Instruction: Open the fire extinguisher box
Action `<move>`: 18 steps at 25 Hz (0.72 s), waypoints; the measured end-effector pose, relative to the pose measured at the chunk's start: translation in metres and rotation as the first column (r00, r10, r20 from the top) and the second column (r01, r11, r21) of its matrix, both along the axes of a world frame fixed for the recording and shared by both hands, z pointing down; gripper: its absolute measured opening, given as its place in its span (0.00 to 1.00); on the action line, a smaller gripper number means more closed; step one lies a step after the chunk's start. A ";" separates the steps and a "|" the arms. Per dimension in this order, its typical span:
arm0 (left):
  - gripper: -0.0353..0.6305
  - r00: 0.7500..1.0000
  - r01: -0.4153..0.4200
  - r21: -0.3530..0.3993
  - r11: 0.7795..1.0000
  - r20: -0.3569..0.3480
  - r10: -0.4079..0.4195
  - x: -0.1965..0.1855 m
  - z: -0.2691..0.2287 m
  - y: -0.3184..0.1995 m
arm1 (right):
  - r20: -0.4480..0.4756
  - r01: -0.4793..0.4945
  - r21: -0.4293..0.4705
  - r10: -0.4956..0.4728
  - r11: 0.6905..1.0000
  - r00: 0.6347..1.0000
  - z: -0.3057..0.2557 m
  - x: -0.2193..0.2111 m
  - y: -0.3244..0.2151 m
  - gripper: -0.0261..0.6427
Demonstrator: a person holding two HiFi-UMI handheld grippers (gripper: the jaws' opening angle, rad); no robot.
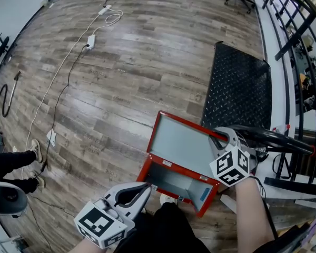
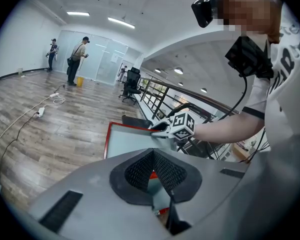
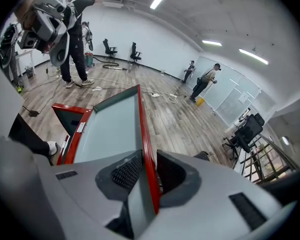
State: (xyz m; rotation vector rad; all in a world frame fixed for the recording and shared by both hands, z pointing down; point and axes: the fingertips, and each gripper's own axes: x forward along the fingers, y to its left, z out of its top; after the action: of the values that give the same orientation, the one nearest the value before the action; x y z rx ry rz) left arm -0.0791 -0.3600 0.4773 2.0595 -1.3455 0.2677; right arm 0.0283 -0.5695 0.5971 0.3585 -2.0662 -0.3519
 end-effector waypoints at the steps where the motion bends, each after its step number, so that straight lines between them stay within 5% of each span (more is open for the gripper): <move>1: 0.06 1.000 -0.001 0.000 1.000 0.000 0.001 -0.001 0.000 0.000 | 0.009 -0.002 0.003 0.002 1.000 1.000 -0.001 0.000 0.001 0.17; 18: 0.06 1.000 -0.008 0.021 1.000 -0.010 0.008 0.003 -0.009 -0.005 | 0.112 0.026 -0.045 -0.021 0.999 0.993 -0.029 0.001 0.015 0.17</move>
State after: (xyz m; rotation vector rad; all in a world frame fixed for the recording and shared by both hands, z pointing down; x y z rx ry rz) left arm -0.0765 -0.3652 0.4686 2.0808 -1.3401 0.2478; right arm 0.0292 -0.5549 0.5677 0.3323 -2.1859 -0.3034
